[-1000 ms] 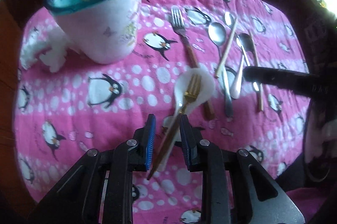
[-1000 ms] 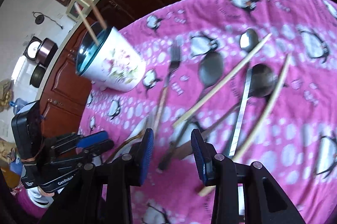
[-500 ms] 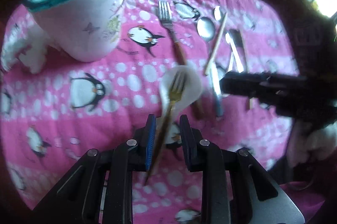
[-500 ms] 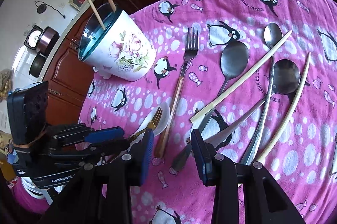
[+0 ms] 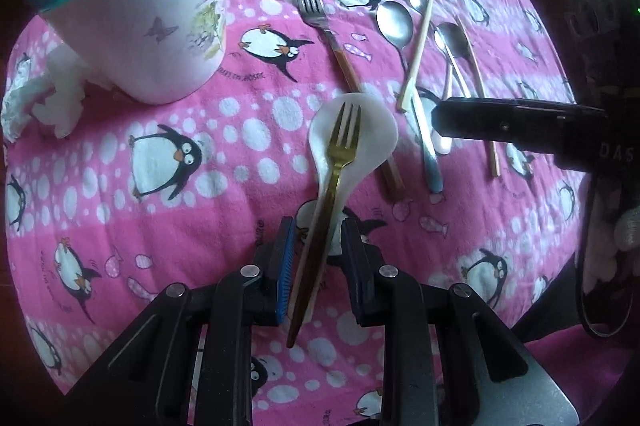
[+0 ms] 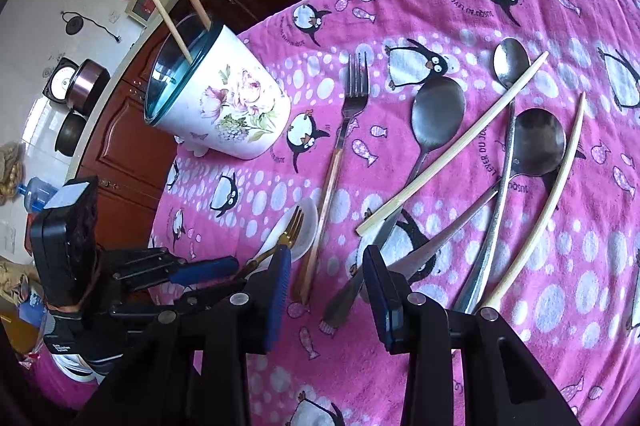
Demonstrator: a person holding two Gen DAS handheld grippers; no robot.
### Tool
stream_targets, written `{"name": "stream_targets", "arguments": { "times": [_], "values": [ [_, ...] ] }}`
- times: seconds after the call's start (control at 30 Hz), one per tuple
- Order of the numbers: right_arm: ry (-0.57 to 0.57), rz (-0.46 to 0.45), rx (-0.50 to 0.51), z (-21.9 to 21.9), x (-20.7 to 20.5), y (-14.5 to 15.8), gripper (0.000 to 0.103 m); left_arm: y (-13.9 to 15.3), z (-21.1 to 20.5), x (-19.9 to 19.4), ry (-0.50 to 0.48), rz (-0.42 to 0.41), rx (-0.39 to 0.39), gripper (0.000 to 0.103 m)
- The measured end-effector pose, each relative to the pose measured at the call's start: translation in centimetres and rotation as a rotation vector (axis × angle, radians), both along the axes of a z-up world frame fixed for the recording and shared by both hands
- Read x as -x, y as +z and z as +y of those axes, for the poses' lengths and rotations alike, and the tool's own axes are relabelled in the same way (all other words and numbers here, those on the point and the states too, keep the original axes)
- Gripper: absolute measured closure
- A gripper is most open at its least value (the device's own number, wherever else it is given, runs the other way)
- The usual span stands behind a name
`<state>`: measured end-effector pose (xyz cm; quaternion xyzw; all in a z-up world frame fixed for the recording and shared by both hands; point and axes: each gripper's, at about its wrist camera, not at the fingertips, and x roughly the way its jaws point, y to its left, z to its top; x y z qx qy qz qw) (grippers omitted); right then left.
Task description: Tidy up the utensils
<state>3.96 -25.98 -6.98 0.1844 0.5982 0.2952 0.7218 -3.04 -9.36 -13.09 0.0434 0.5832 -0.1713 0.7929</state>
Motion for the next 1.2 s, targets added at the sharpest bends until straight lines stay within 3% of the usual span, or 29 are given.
{"name": "stream_targets", "arguments": {
  "times": [0.17, 0.37, 0.43, 0.5, 0.6, 0.7, 0.8, 0.97, 1.13, 1.2],
  "values": [
    [-0.001, -0.023, 0.01, 0.2, 0.2, 0.4, 0.067, 0.8, 1.1, 0.3, 0.044, -0.02, 0.055, 0.093],
    [-0.01, -0.027, 0.006, -0.3, 0.1, 0.8, 0.067, 1.8, 4.3, 0.9, 0.117, 0.016, 0.22, 0.095],
    [-0.007, -0.026, 0.004, -0.2, 0.2, 0.9, 0.067, 1.0, 6.1, 0.7, 0.181, 0.082, 0.321, 0.095],
    [0.002, -0.024, 0.002, 0.0, 0.4, 1.0, 0.067, -0.3, 8.2, 0.6, 0.27, 0.169, 0.479, 0.094],
    [0.018, -0.021, 0.002, 0.5, 0.8, 1.1, 0.067, -1.8, 11.2, 1.2, 0.42, 0.176, 0.427, 0.094],
    [0.033, -0.018, 0.005, 0.9, 1.1, 1.2, 0.067, -2.4, 14.0, 1.8, 0.534, 0.192, 0.448, 0.095],
    [0.049, -0.015, 0.002, 1.5, 1.2, 1.2, 0.067, -0.9, 14.4, 2.7, 0.503, 0.145, 0.424, 0.094],
    [0.091, 0.02, -0.042, 3.7, 1.4, 0.6, 0.067, 0.2, 12.8, 3.5, 0.403, 0.112, 0.361, 0.084],
    [0.126, 0.092, -0.096, 7.2, 1.2, -0.7, 0.067, 0.0, 11.9, 4.2, 0.344, 0.135, 0.341, 0.072],
    [0.138, 0.115, -0.099, 8.2, 1.2, -1.0, 0.067, 0.0, 11.6, 4.9, 0.314, 0.146, 0.313, 0.071]
  ]
}}
